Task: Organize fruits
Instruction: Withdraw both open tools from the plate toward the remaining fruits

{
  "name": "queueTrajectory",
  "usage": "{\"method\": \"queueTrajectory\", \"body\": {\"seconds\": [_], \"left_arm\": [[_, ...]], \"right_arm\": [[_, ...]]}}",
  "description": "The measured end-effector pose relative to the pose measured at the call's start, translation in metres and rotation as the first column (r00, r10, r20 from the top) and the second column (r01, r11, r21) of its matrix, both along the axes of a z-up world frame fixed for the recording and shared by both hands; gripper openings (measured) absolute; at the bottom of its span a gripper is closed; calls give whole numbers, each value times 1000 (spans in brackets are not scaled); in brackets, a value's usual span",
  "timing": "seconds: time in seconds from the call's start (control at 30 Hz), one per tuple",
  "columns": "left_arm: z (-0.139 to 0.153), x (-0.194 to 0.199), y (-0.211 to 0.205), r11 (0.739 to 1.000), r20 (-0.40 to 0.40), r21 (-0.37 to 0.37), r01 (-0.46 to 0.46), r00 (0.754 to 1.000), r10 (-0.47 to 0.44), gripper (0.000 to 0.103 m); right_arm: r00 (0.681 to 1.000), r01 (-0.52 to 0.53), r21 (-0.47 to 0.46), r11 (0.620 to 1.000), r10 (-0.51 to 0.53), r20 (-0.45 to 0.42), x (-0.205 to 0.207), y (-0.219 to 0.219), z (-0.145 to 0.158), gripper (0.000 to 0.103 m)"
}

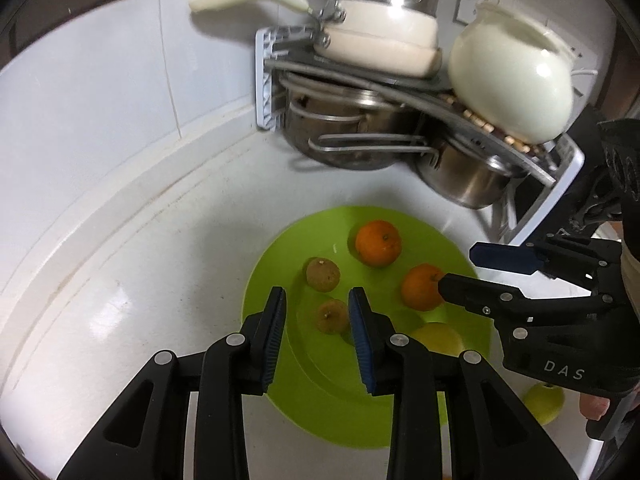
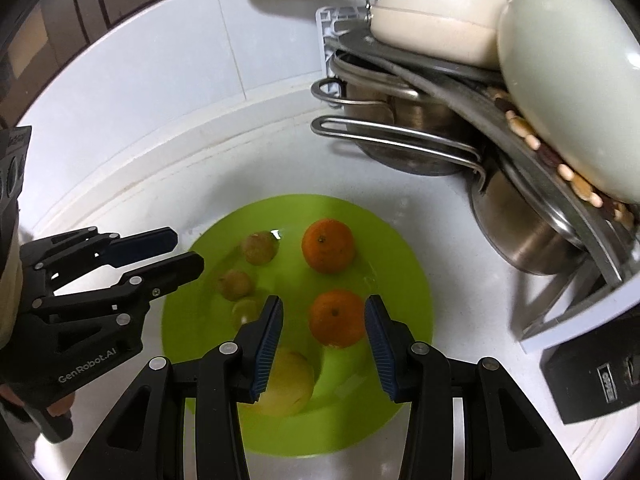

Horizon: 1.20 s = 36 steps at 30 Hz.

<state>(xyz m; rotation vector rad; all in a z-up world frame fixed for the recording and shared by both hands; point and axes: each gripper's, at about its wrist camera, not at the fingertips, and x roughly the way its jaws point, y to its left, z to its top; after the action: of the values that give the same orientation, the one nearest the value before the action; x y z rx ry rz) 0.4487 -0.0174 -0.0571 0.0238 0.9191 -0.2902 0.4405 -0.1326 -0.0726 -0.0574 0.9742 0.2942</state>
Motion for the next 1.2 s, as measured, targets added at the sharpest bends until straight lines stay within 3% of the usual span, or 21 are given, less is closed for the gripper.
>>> {"method": "queueTrajectory", "body": {"seconds": [0.57, 0.8, 1.2], "left_arm": [[71, -77, -5, 997, 181, -45, 58, 982, -49, 41], [83, -114, -7, 996, 225, -51, 70, 973, -57, 45], [66, -158, -25, 994, 212, -27, 107, 972, -98, 48]], "right_arm": [[969, 27, 4, 1000, -27, 247, -85, -12, 75, 43], [957, 42, 15, 999, -44, 286, -125, -15, 80, 43], [953, 94, -4, 996, -88, 291, -179, -29, 63, 43]]}}
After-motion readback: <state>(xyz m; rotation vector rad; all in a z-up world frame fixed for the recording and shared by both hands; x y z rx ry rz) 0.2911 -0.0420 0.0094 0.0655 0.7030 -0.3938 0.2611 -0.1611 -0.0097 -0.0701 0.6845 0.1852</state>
